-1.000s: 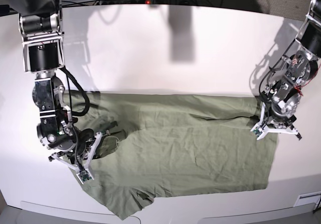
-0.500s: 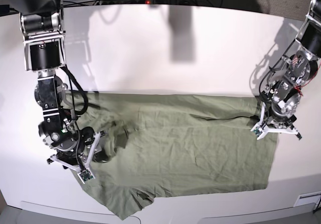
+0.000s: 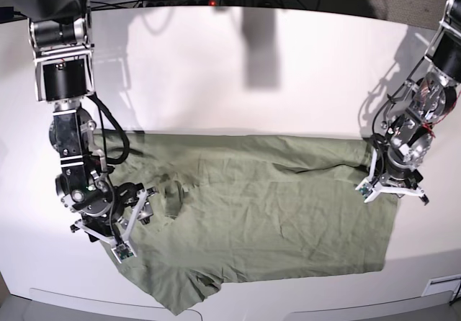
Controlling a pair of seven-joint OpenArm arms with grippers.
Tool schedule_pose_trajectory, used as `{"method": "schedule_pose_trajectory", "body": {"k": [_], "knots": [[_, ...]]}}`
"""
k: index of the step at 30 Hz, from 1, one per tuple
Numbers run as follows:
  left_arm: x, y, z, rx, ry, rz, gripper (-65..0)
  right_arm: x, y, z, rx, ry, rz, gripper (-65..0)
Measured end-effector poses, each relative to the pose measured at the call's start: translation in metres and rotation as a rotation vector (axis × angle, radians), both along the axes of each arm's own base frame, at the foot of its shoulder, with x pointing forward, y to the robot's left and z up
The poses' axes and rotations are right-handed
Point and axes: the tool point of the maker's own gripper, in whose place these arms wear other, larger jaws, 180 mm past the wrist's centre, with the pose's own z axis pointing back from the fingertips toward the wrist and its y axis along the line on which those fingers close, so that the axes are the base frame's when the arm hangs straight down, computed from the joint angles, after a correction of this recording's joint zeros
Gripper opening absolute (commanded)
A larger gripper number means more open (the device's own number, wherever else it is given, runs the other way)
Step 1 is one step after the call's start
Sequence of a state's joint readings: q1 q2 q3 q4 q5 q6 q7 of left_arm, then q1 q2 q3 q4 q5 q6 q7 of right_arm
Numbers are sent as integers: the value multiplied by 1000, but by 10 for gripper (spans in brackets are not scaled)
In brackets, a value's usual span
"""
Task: Fold the T-shirt properly
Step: 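Lift the shoulders and pull both grippers toward the hem, then lower the folded shoulder edge and regrasp it with both grippers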
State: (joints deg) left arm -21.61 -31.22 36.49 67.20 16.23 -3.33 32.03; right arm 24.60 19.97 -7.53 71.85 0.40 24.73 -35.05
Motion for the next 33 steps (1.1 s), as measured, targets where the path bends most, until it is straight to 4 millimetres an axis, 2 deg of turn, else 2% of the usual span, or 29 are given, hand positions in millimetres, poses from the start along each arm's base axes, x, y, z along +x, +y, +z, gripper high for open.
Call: {"method": "schedule_pose_trajectory", "body": {"k": [3,10,13,15,17,21,25,33], "knots": [[1,0,2,13,-7,-10,-418,-3,-2,-3,-9,23,-9,-254],[17,4,17,11,-46,6,-418,-5,-4,-6,-16,46,-18,-254],[9,22,13,16,25,134,-418,-5,-4,-6,-17,46,-18,-254],[3,26,9,28,44,151,-418,-5,-5,-6,-17,45,-18,-254],[3,17,5,0,30,108,-418,-5,-4,-6,-17,45,-17,-254],[1,-14,-1,-123,-6,3,-418,-5,-4,-6,-15,40,-16,-254],[-20,-36,-27,-156,96,-58,-418,-5,-4,-6,-16,44,-17,-254],[-18,-44,-26,-176,79,-85,-418,-5,-4,-7,-16,46,-17,-254]]}}
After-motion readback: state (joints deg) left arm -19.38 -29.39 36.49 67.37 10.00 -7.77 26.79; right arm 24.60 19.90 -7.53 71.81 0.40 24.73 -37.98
